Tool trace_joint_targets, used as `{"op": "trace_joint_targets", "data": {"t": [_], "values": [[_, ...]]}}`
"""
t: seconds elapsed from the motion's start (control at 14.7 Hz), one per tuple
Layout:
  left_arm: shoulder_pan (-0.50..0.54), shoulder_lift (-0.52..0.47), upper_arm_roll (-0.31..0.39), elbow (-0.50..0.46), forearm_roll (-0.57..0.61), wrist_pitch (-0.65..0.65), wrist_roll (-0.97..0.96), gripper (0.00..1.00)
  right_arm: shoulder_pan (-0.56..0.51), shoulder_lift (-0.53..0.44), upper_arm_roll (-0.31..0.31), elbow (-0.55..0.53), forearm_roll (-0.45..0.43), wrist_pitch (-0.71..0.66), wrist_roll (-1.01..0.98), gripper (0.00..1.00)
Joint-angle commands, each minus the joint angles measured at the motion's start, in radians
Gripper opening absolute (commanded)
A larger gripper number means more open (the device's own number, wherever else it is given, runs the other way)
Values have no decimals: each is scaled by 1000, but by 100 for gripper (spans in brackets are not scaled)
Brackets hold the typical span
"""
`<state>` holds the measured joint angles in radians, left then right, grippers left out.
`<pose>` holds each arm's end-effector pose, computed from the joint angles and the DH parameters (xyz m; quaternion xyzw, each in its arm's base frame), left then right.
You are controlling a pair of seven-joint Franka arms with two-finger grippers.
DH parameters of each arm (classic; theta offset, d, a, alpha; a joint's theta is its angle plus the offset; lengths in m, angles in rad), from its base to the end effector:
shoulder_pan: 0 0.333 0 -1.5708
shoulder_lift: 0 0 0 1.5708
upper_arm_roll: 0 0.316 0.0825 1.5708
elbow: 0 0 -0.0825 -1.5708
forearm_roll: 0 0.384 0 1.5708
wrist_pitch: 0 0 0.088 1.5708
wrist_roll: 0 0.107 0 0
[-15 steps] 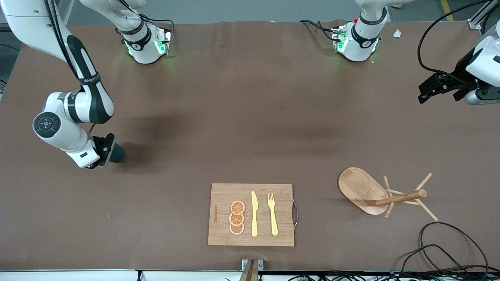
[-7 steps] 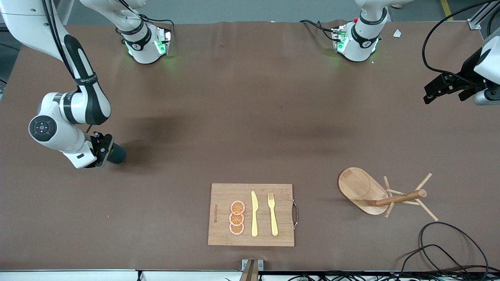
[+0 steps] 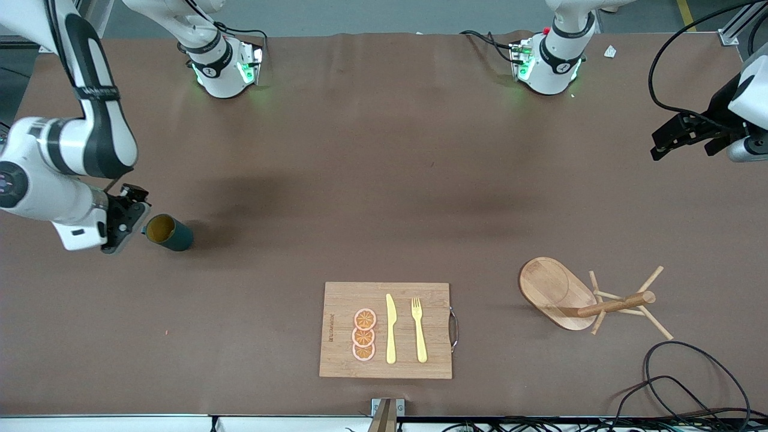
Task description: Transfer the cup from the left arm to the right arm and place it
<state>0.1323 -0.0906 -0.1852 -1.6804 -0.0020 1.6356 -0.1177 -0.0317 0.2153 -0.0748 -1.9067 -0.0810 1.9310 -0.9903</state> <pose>0.5313 -0.0328 0.6266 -0.9992 -0.0326 -0.0227 0.0054 0.5809 -0.0661 0.3721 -0.8911 -0.4414 0.1043 0.0117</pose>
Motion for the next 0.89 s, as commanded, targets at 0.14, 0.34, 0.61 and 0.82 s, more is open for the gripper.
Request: {"op": "trace_joint_targets", "data": {"t": [0.14, 0.34, 0.61, 0.82], "values": [[4, -17, -3, -13, 2, 10, 12, 100, -13, -36, 26, 150, 64, -217, 264, 100], [4, -17, -5, -13, 2, 10, 12, 100, 12, -82, 29, 155, 64, -254, 418, 100], [3, -15, -7, -15, 2, 10, 12, 100, 26, -96, 27, 222, 63, -323, 559, 100], [1, -14, -7, -13, 2, 10, 12, 100, 18, -97, 21, 284, 61, -375, 570, 100]]}}
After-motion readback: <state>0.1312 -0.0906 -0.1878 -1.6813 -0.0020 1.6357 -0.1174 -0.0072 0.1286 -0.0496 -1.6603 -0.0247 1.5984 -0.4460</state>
